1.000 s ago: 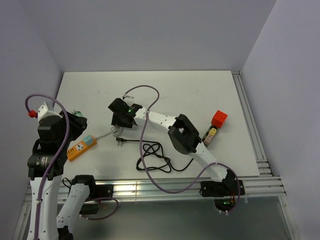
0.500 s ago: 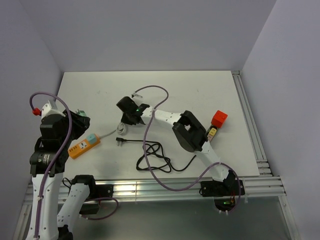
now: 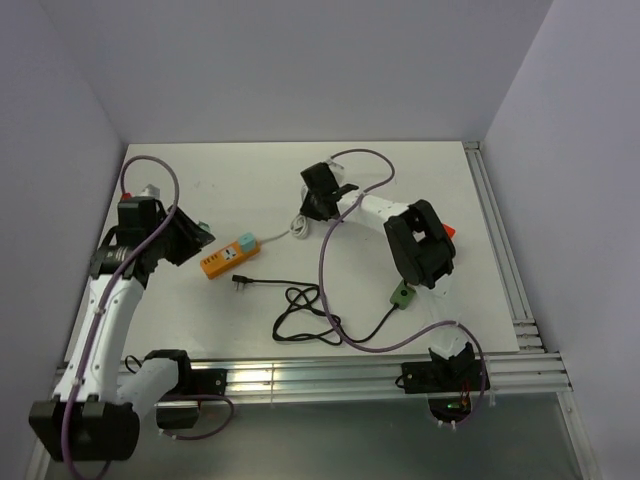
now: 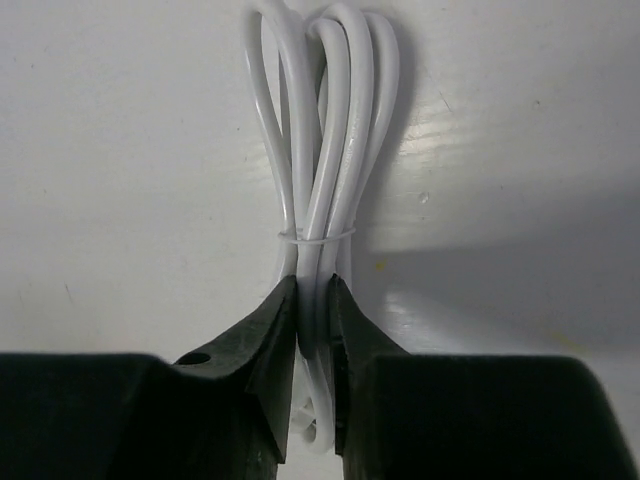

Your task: Insert the plug

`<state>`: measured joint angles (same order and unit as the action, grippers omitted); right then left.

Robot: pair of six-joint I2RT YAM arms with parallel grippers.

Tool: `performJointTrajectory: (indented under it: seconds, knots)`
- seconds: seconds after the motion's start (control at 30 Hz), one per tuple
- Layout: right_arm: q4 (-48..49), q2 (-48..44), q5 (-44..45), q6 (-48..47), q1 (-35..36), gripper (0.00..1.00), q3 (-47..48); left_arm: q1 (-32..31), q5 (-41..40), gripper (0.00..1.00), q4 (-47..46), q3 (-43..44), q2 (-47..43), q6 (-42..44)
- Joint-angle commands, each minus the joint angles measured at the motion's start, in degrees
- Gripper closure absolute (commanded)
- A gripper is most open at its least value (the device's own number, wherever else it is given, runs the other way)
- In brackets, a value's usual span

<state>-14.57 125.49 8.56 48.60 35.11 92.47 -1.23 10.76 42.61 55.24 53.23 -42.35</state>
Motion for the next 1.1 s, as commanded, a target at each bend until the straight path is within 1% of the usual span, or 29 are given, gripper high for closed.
performJointTrajectory:
  seconds: [0.0,0.03,0.07,0.13,0.17,0.23,0.33,0.4,0.43,0.5,0.53,0.57,0.6,0.63,0.67,0.7,0.73,0.77,0.8,0.83,0.87,0.9,0.93,1.0,1.07]
  knots:
    - [2.87,-2.97,-5.03,-10.78,-1.10,0.78,-2.11,-0.17,8.91,1.00,-2.09,-0.40,5.29,2.79]
    - [3.75,-4.80,-5.74,-11.50,-1.36,0.67,-2.72,-0.17,9.01,1.00,-3.14,-1.10,6.09,3.32]
    - [3.84,-5.86,-6.35,-12.81,-1.28,0.52,-3.77,-0.17,9.62,1.00,-3.41,-1.28,7.92,3.93]
    - [3.50,-9.64,-7.06,-13.18,-1.19,0.44,-5.10,-0.17,10.77,1.00,-3.94,-1.10,9.69,4.73]
    - [3.32,-11.30,-7.06,-13.18,-1.19,0.42,-7.02,-0.17,10.77,1.00,-3.94,-0.84,11.00,4.73]
    - [3.32,-17.01,-7.06,-12.83,-1.19,0.42,-9.66,-0.17,10.68,1.00,-2.54,0.56,12.67,4.73]
    - [5.85,-25.19,-8.20,-12.74,-1.01,0.42,-18.34,-0.17,10.33,1.00,0.88,2.32,14.18,3.24]
    - [8.66,-29.15,-13.98,-13.88,-0.75,0.42,-21.52,-0.17,13.82,1.00,-0.85,1.10,12.61,1.23]
    - [12.07,-29.77,-21.58,-13.88,-0.75,0.36,-22.93,-0.17,19.76,1.00,-2.86,-1.34,10.07,0.17]
    - [16.04,-30.22,-30.92,-13.44,-0.83,0.32,-25.75,-0.26,27.25,1.00,-10.06,-4.69,7.16,-3.85]
    - [21.63,-30.13,-35.67,-13.53,-0.84,0.30,-26.71,-0.26,30.95,1.00,-12.79,-8.45,4.36,-5.45]
    - [25.43,-30.48,-45.02,-13.10,-0.75,0.29,-29.51,-0.61,37.33,1.00,-17.95,-10.14,2.94,-7.12]
    - [29.29,-31.79,-48.60,-13.44,-0.23,0.28,-31.28,-0.87,39.84,1.00,-19.74,-11.72,1.80,-10.01]
    - [35.42,-32.84,-50.90,-14.23,0.21,0.26,-34.51,-1.14,41.86,1.00,-21.06,-13.83,0.05,-11.17]
    - [36.70,-34.33,-53.01,-18.06,0.65,0.25,-35.85,-1.49,45.36,1.00,-22.29,-14.72,-0.75,-12.31]
    - [37.50,-37.83,-53.29,-20.97,1.27,0.24,-37.17,-1.58,46.27,1.00,-22.92,-15.25,-1.54,-14.41]
    - [36.64,-39.60,-52.68,-23.96,3.01,0.21,-38.84,-1.58,47.15,1.00,-23.27,-15.86,-3.29,-15.47]
    - [35.50,-41.19,-51.98,-29.56,3.99,0.21,-39.20,-1.66,48.03,1.00,-23.97,-16.30,-4.09,-16.70]
    - [34.62,-43.81,-51.63,-31.53,4.96,0.21,-39.64,-1.75,50.30,1.00,-27.02,-16.74,-4.88,-20.37]
    - [35.82,-45.15,-51.54,-33.55,6.44,0.20,-41.38,-2.88,51.54,1.00,-29.05,-17.97,-5.59,-22.67]
    - [36.97,-47.68,-52.41,-34.18,6.89,0.20,-42.45,-3.68,52.77,1.00,-31.60,-18.67,-5.68,-27.91]
    - [39.24,-48.93,-53.46,-34.45,7.16,0.20,-43.33,-4.82,55.22,1.00,-36.84,-19.81,-5.77,-30.23]
    - [40.40,-50.07,-54.25,-34.97,7.25,0.20,-44.99,-5.70,56.02,1.00,-38.29,-20.00,-6.21,-31.82]
    - [43.46,-52.45,-56.53,-35.24,7.25,0.19,-46.14,-8.16,56.56,1.00,-38.05,-18.78,-6.39,-31.75]
    - [45.32,-52.20,-59.26,-34.63,7.25,0.19,-45.80,-10.44,57.08,1.00,-38.47,-18.42,-6.30,-33.05]
